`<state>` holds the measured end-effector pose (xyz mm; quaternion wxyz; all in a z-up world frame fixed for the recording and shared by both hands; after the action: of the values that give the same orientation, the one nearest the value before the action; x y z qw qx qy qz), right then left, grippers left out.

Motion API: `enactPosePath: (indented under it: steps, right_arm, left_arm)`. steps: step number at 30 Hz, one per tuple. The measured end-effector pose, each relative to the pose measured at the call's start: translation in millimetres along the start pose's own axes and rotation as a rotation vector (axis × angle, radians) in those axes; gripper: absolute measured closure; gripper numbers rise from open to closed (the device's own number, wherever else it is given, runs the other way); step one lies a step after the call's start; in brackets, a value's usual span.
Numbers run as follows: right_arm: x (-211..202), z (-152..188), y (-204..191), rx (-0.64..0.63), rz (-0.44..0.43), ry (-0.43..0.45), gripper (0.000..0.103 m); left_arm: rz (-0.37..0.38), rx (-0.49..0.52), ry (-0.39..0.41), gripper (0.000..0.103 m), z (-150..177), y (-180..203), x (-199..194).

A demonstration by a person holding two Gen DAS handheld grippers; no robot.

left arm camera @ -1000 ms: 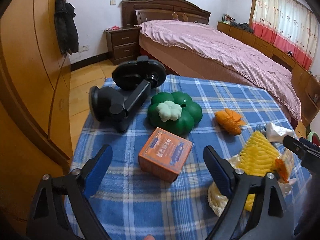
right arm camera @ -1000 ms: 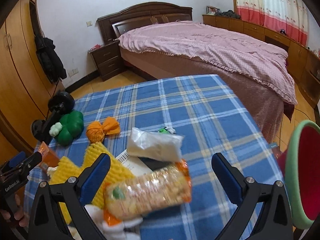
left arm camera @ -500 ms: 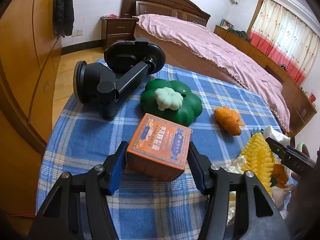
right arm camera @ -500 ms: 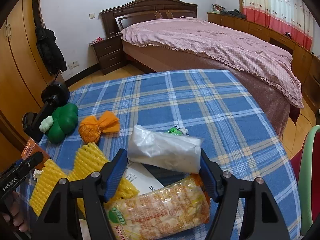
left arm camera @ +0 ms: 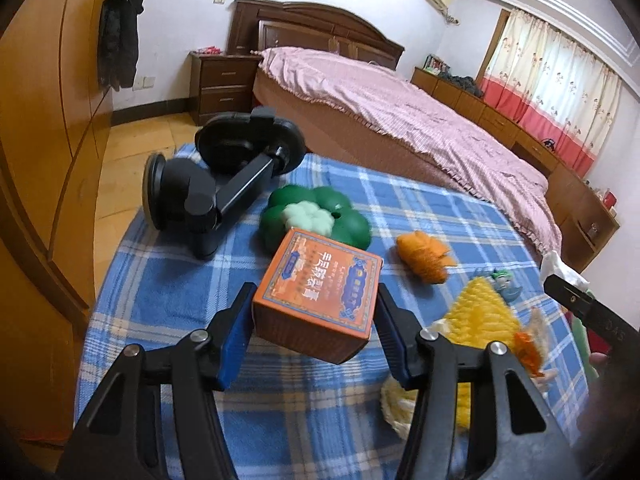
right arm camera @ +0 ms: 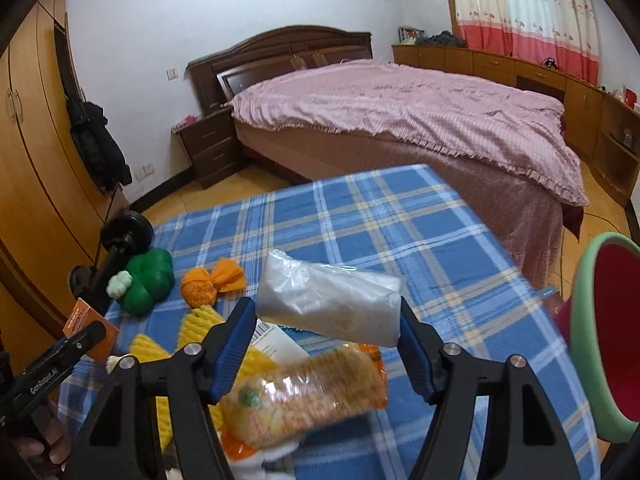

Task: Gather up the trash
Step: 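Carry orange box and white bag in both tools over the red bucket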

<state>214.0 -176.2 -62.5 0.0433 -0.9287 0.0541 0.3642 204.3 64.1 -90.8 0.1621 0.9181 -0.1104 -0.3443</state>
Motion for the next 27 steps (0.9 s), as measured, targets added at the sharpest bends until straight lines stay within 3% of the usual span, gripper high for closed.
enactPosePath:
  steps: [14, 27]
  right_arm:
    - [-73, 8, 39, 0.055, -0.007, 0.060, 0.033]
    - [-112, 23, 121, 0.169, 0.046, 0.078, 0.033]
  left_arm:
    - [0.063, 0.041, 0.076, 0.045, -6, 55, -59]
    - [0.162, 0.134, 0.033, 0.045, 7, 141, -63]
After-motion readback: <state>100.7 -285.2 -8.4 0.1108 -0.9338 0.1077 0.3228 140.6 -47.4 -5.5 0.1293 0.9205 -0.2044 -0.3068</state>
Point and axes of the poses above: each gripper's, at about its wrist camera, not at the fingertips, and x roughly the way its jaws point, y to its right, z to its underside, the point moved 7 cm from there along x, roughly the way its jaws point, and after that the axes turned 10 degrees about z, right-handed, at the moved point
